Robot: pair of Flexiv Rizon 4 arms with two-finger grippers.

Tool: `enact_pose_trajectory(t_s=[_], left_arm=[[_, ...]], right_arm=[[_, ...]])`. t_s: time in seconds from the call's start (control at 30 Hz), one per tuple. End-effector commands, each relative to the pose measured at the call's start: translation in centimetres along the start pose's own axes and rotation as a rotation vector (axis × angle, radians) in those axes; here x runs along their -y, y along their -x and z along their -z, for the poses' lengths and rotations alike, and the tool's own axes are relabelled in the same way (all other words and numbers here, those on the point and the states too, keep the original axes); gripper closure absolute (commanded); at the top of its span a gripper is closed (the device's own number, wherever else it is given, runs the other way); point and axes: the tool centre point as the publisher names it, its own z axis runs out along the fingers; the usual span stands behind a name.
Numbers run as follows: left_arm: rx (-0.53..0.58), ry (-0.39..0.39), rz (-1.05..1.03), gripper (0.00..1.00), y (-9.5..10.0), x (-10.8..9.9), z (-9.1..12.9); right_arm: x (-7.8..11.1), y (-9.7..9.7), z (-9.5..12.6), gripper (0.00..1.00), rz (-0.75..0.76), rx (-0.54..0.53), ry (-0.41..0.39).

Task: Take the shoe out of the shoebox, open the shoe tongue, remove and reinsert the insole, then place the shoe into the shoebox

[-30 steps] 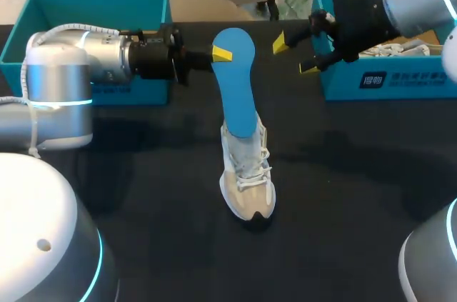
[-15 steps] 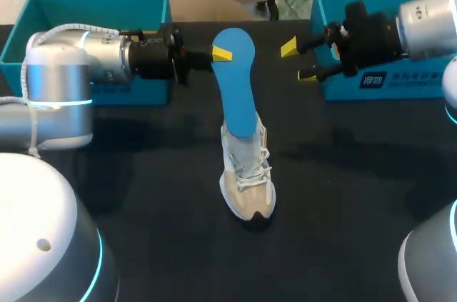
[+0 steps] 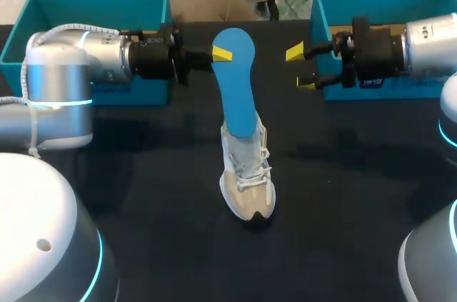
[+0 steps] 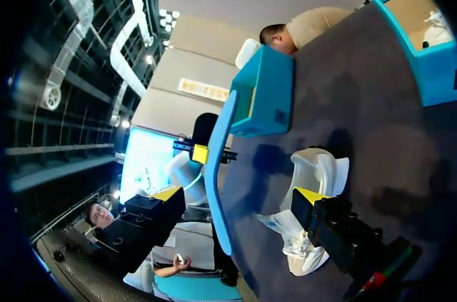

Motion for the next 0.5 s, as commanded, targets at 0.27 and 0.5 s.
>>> enact_pose_trajectory(t_s=[0.27,0.5], left_arm=[[0.002,-0.002,0.000,1.00,-0.02,-0.07,-0.08],[0.002,-0.002,0.000,1.00,-0.02,-0.07,-0.08]], right_arm=[[0.06,0.43,-0.31,0.00,0.008,-0.006,-0.004],[0.06,0.43,-0.31,0.00,0.008,-0.006,-0.004]])
